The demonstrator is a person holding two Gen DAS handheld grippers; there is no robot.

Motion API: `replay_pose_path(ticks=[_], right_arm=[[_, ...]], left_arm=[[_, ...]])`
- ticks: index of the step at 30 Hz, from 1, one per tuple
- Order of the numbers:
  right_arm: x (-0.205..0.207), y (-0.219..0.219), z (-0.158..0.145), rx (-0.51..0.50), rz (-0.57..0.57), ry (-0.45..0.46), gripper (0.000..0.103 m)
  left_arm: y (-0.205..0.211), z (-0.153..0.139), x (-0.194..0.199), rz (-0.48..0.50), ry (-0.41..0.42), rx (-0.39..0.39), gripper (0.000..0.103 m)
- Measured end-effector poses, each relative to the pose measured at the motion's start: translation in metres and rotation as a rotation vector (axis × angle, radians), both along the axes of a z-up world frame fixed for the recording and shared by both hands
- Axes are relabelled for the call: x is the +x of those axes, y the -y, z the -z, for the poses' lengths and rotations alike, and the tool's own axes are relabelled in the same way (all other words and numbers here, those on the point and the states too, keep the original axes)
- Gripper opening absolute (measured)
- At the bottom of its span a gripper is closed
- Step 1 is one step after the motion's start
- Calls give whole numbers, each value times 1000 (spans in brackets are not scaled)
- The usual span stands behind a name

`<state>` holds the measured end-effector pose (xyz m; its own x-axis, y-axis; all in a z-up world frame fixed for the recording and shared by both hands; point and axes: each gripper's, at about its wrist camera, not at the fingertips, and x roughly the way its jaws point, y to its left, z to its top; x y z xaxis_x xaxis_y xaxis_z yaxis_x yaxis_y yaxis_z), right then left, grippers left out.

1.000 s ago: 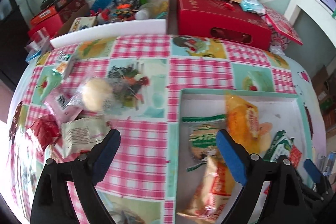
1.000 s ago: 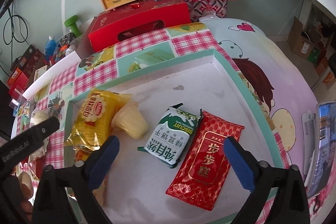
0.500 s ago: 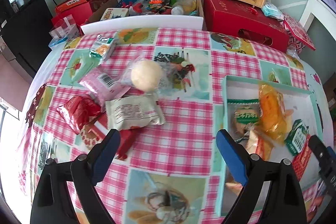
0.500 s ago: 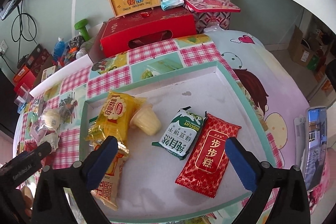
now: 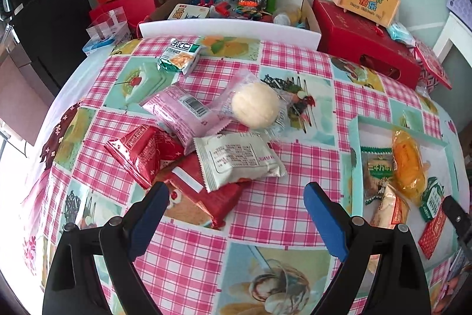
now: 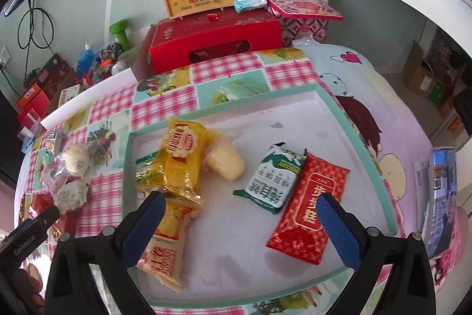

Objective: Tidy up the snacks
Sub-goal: 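Move both tools back over the snack pile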

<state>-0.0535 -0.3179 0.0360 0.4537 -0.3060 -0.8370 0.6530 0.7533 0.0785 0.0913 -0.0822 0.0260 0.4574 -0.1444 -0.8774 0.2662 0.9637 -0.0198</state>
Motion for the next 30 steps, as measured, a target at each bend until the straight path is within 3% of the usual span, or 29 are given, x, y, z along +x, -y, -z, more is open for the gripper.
replay_pose_path(ticks=[8, 18, 30], right_arm=[[36, -22, -5, -20, -33, -2, 103], [116, -67, -29, -5, -184, 58, 103], [177, -141, 33, 125, -400, -37, 103]], left_arm=[[-25, -13, 37, -11, 32, -41, 93], [-92, 10, 88, -151, -49, -124, 93], [-122, 45, 108, -234, -157, -192, 93]])
